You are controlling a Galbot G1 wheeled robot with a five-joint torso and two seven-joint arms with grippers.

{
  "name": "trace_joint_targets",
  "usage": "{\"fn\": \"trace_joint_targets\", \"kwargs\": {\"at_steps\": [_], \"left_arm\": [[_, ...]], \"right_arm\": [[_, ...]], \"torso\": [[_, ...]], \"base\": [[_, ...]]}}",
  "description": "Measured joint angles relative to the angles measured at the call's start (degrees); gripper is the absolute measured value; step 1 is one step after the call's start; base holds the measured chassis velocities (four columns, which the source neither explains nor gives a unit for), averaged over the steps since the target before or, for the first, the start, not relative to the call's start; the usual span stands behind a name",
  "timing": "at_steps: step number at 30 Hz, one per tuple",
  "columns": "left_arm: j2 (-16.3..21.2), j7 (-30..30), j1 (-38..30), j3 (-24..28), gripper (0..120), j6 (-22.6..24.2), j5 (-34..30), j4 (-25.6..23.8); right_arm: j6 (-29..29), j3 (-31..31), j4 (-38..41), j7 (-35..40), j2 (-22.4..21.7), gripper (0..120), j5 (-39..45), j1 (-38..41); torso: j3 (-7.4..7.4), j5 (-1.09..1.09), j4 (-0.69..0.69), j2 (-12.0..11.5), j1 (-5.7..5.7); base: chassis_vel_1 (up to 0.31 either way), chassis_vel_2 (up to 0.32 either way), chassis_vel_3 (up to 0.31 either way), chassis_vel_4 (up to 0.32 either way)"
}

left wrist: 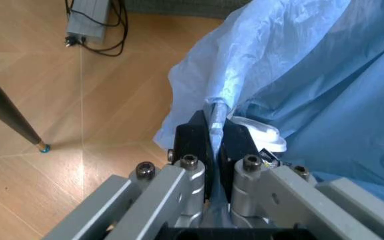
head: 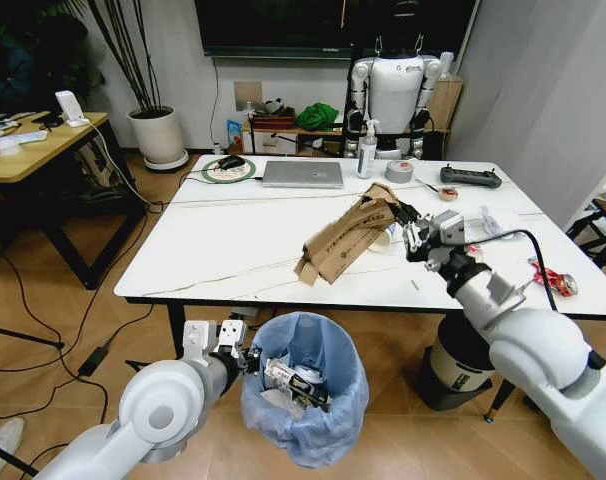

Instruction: Pick up the trash bin and place the trash from the table into it.

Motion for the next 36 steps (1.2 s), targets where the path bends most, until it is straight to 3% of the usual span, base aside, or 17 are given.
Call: {"fn": "trace_joint_targets", "kwargs": {"at_steps": [3, 9, 21, 24, 36], "left_arm": [[-0.07, -0.12, 0.03, -0.02, 0, 0.0, -0.01, 0.01], [-1.74, -0.53, -0.09, -0.22, 0, 0.0, -0.09, 0.48], [-1.54, -0.61, -0.21, -0.18, 0, 0.0, -0.46, 0.17], [-1.47, -0.62, -0.18, -0.17, 0, 0.0, -0.46, 0.16], [-1.42, -0.63, -0.39, -0.12, 0, 0.0, -0.48, 0.05]], "right_arm": [[2.14, 0.08, 0.54, -0.56, 0.05, 1, -1.24, -2.0], [8.95, -0.21, 1.29, -2.82, 1.22, 1, -14.08, -11.31], [15.95, -0.28, -2.27, -8.59, 2.75, 1, -24.72, -14.14], [16.37, -0.22, -2.14, -10.17, 2.64, 7, -24.88, -14.09], [15.94, -0.11, -1.87, -10.59, 2.4, 53, -23.08, -13.42]], "torso": [[0.0, 0.0, 0.0, 0.0, 0.0], [0.0, -0.02, 0.0, 0.0, 0.0], [0.0, 0.0, 0.0, -0.01, 0.0], [0.0, -0.01, 0.0, -0.01, 0.0], [0.0, -0.01, 0.0, -0.01, 0.0]], "base": [[0.0, 0.0, 0.0, 0.0], [0.0, 0.0, 0.0, 0.0], [0.0, 0.0, 0.0, 0.0], [0.0, 0.0, 0.0, 0.0], [0.0, 0.0, 0.0, 0.0]]}}
